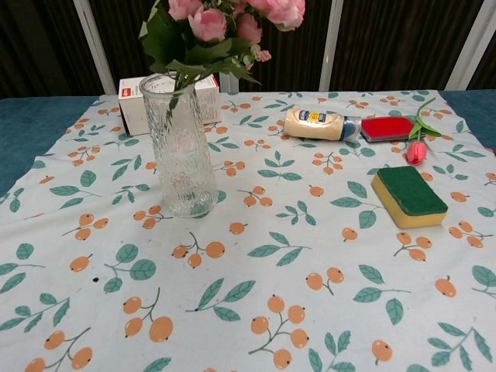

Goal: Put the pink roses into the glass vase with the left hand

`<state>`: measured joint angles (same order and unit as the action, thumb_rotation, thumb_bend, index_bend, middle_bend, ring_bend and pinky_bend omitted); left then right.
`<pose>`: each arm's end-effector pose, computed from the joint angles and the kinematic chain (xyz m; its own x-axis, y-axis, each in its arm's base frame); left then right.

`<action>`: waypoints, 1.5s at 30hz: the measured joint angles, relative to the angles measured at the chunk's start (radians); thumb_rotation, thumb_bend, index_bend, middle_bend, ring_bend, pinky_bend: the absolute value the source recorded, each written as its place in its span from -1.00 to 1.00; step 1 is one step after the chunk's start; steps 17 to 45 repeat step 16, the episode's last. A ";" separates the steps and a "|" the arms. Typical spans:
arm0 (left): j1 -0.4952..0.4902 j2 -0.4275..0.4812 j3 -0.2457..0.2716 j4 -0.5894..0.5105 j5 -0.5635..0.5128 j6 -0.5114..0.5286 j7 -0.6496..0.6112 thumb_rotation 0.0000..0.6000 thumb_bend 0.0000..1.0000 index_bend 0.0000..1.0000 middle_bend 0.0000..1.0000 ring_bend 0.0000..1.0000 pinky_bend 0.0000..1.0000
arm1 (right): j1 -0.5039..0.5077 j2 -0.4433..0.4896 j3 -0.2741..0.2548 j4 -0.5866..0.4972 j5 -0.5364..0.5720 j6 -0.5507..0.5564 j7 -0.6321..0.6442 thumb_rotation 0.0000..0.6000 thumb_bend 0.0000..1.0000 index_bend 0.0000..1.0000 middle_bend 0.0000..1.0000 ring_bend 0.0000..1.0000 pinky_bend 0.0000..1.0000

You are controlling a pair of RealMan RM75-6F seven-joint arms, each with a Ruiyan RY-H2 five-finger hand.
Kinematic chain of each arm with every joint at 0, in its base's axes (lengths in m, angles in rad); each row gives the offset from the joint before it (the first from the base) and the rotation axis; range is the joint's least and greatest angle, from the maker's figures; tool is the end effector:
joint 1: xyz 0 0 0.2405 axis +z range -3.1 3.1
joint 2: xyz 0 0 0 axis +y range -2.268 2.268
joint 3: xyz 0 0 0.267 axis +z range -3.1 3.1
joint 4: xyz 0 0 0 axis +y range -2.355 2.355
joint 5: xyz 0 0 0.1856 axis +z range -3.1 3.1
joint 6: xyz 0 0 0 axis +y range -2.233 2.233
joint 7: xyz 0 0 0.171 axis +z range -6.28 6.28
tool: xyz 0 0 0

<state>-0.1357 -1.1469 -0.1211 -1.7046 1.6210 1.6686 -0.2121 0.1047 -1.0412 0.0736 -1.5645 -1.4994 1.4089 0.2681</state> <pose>-0.2465 0.2242 0.2059 0.0379 -0.2042 0.9782 0.9661 -0.2428 -0.0881 -0.3220 -0.2184 0.2094 0.2584 -0.0389 0.9652 -0.9660 -0.0087 0.2583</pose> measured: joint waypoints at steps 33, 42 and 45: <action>0.101 -0.099 0.029 0.150 -0.050 0.054 0.163 1.00 -0.46 -0.59 -0.46 -0.72 -0.44 | -0.003 0.002 -0.017 -0.012 -0.050 0.040 -0.053 1.00 -0.34 -0.74 -0.89 -0.73 -0.71; 0.101 -0.099 0.029 0.150 -0.050 0.054 0.163 1.00 -0.46 -0.59 -0.46 -0.72 -0.44 | -0.003 0.002 -0.017 -0.012 -0.050 0.040 -0.053 1.00 -0.34 -0.74 -0.89 -0.73 -0.71; 0.101 -0.099 0.029 0.150 -0.050 0.054 0.163 1.00 -0.46 -0.59 -0.46 -0.72 -0.44 | -0.003 0.002 -0.017 -0.012 -0.050 0.040 -0.053 1.00 -0.34 -0.74 -0.89 -0.73 -0.71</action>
